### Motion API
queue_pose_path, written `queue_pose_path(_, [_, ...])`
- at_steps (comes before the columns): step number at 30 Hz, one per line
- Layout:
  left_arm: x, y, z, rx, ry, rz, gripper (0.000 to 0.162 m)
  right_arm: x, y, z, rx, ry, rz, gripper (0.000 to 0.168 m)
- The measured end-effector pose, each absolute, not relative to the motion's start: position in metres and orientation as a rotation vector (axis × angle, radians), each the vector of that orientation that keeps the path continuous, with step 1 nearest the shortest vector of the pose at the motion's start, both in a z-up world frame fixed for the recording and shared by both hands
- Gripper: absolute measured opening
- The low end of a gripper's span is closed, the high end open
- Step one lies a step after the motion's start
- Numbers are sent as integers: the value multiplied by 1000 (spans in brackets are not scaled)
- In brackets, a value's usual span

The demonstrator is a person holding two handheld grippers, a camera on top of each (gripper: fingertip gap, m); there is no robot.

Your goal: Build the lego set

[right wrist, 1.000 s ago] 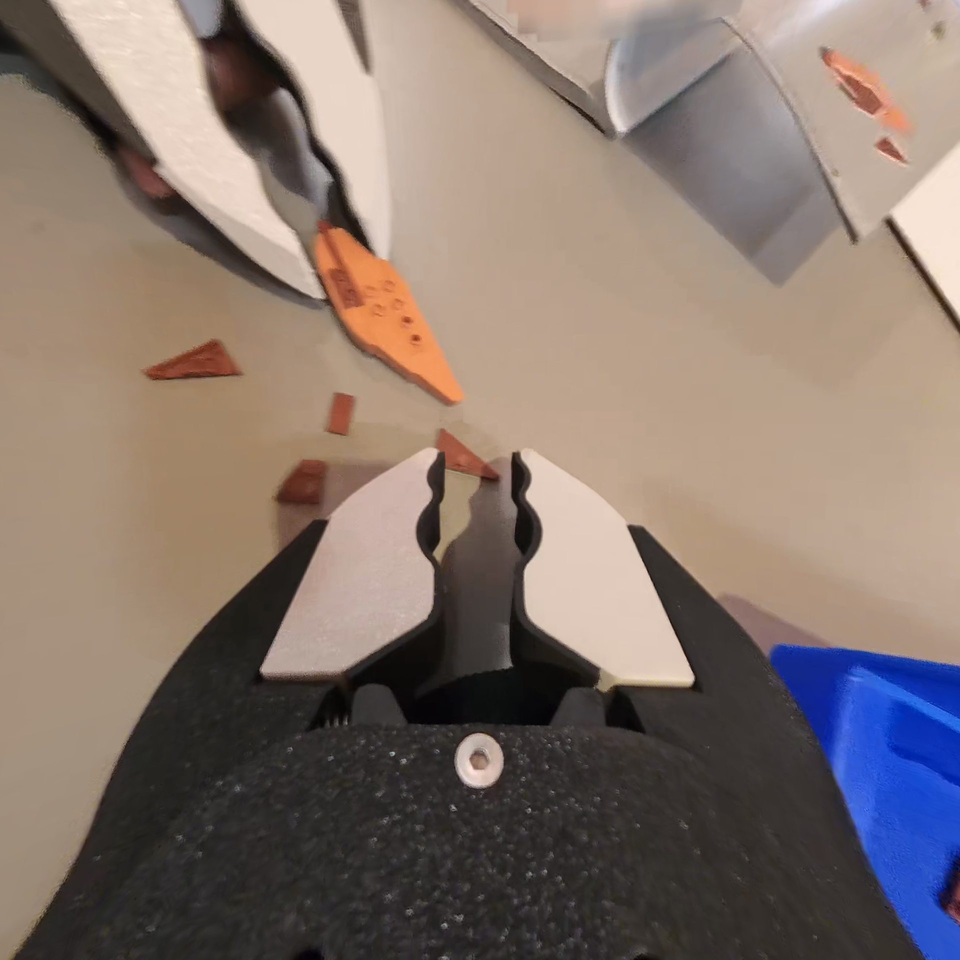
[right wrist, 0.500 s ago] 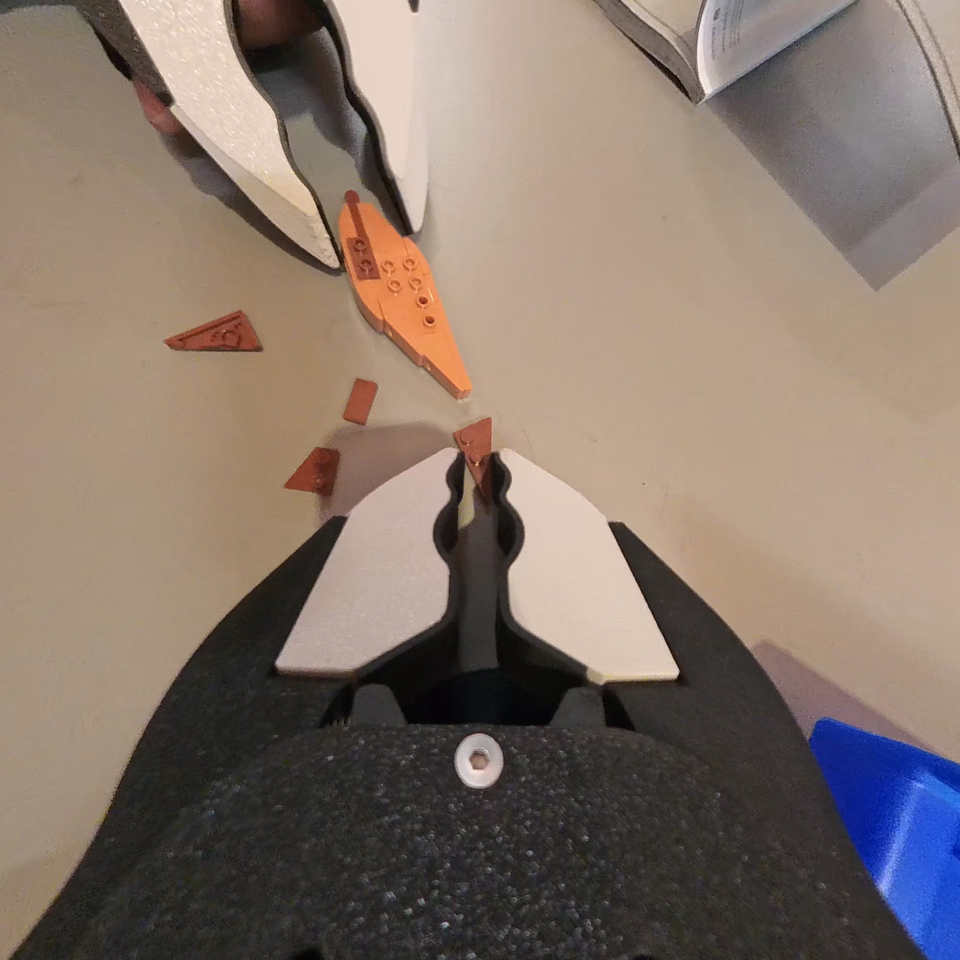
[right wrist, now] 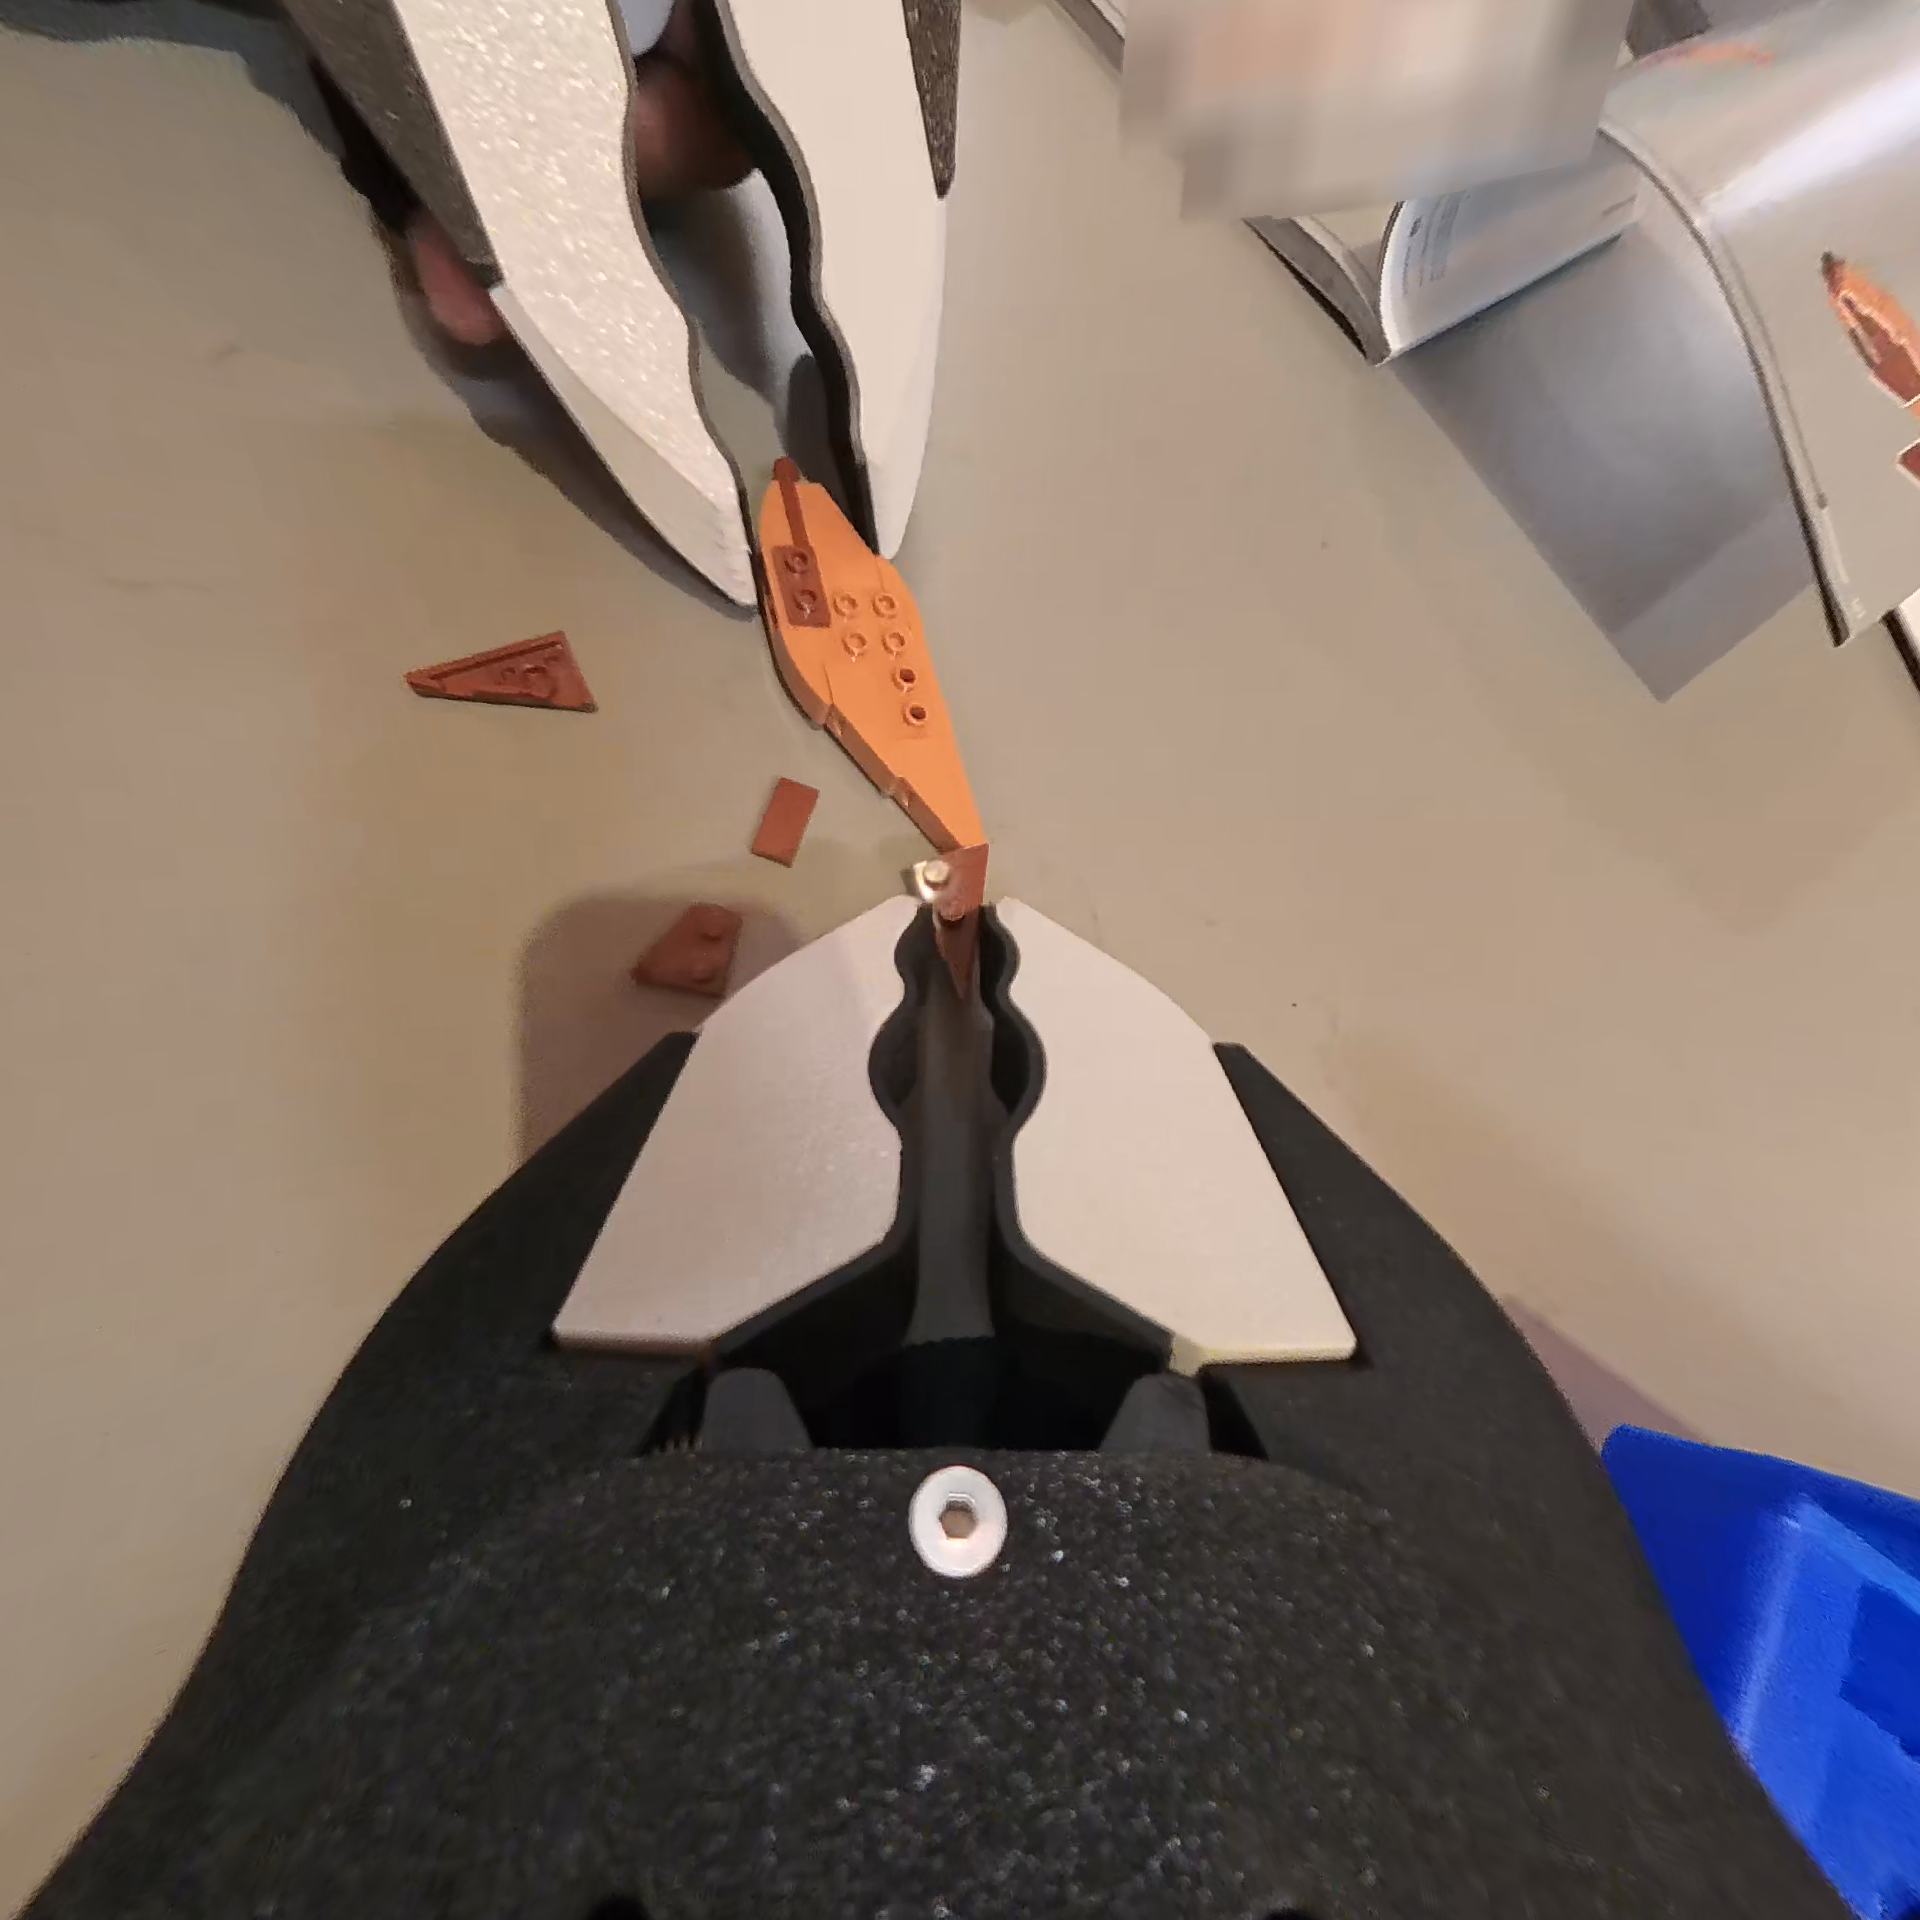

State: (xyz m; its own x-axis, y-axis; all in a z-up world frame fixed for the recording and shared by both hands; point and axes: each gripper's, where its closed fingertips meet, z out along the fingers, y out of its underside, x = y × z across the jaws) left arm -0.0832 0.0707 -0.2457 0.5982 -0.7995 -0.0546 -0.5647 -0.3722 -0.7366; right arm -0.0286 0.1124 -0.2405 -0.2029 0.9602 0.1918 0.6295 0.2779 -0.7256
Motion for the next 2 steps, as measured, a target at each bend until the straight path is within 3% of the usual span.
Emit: queue_pose_path(2, [-83, 71, -245, -2078, 1079, -402, 23, -28, 111, -236, -1420, -1902, 695, 8])
